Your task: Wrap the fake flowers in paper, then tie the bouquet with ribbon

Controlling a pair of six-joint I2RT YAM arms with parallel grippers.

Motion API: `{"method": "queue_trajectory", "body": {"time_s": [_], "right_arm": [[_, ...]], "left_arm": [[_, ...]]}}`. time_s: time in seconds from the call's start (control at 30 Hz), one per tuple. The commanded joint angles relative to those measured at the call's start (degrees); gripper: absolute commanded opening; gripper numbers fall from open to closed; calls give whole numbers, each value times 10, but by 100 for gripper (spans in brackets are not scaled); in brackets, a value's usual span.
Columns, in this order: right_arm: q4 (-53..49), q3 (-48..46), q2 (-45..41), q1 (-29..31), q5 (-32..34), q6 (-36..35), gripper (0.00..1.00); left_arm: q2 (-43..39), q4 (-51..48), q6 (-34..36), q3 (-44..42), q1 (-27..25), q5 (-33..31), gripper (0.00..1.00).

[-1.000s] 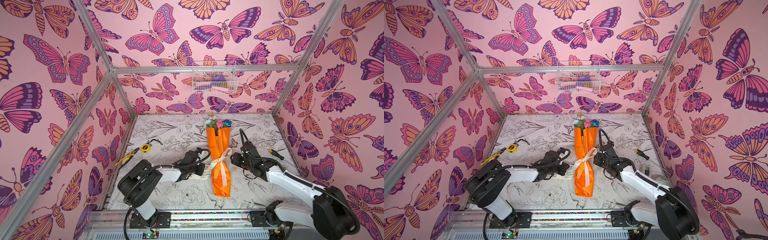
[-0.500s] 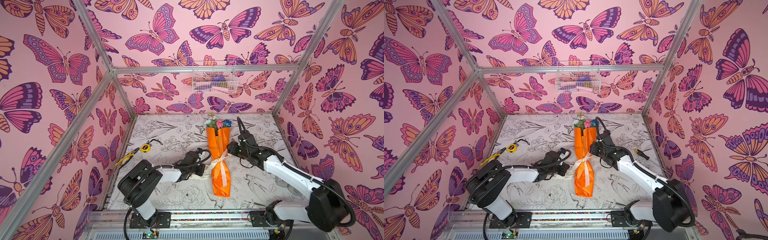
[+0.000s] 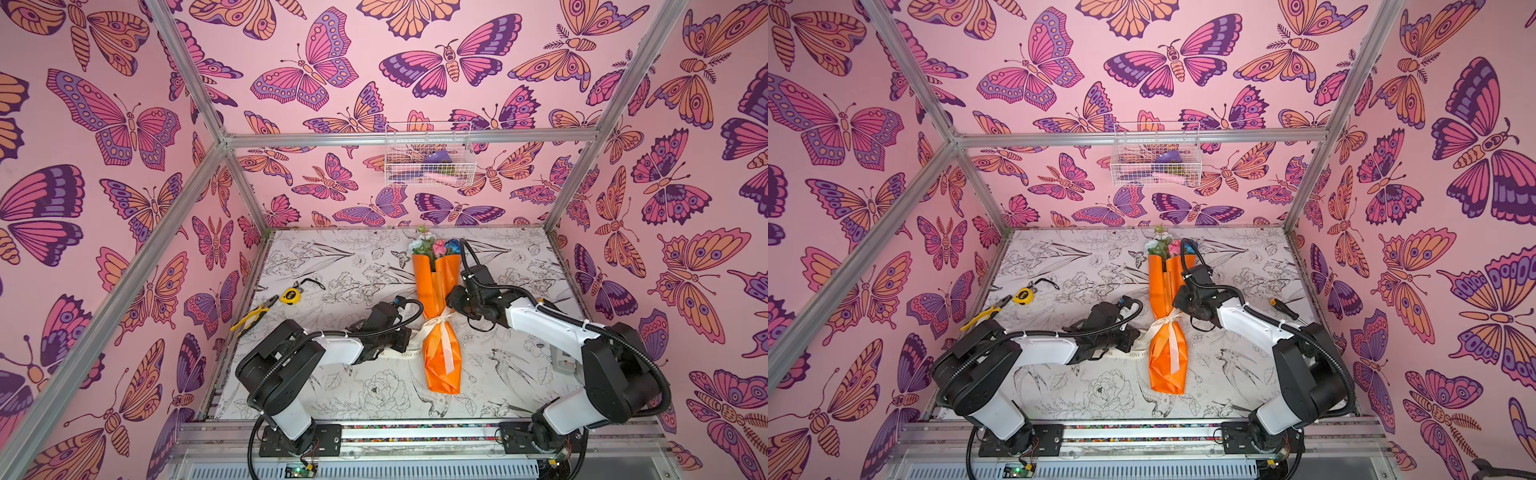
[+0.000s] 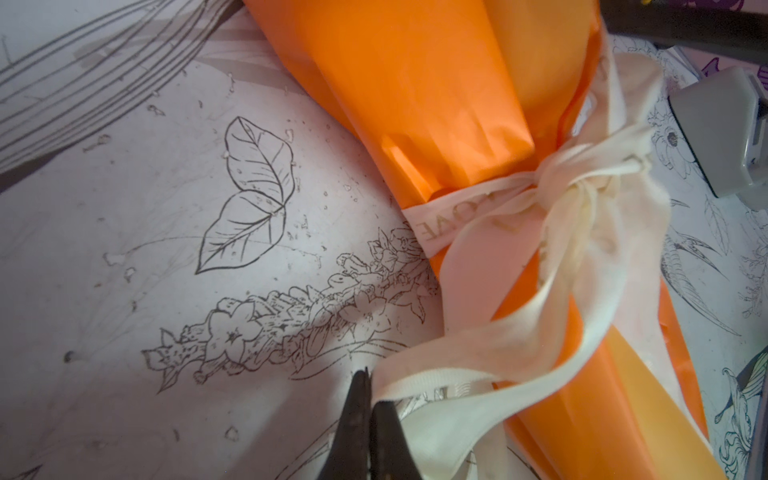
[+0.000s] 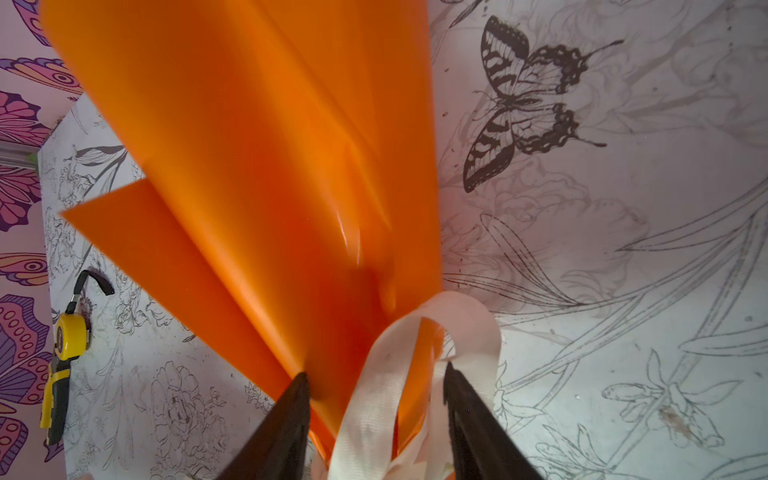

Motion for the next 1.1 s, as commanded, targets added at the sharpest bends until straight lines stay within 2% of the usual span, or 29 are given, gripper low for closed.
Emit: {"method": "queue_trajectory", "body": {"time_s": [0.0,0.03,0.4,0.5,0.77,1.07], "right_arm": [[15,22,19,1,-6,22,37],[17,23,29,1,-8,25,34],[16,11,36,1,-15,43,36],[22,6,37,1,-19,46,29],[37,-19,18,1,-21,47,1],[53,-52,-56,1,-32,23,0]], "left_arm": [[5,2,6,3,-4,3,0],[5,2,6,3,-4,3,0],[9,3,5,4,-4,7,0],[10,3,5,5,-4,7,0],[7,3,3,2,-4,3,0],[3,3,3,1,-4,-3,0]]}}
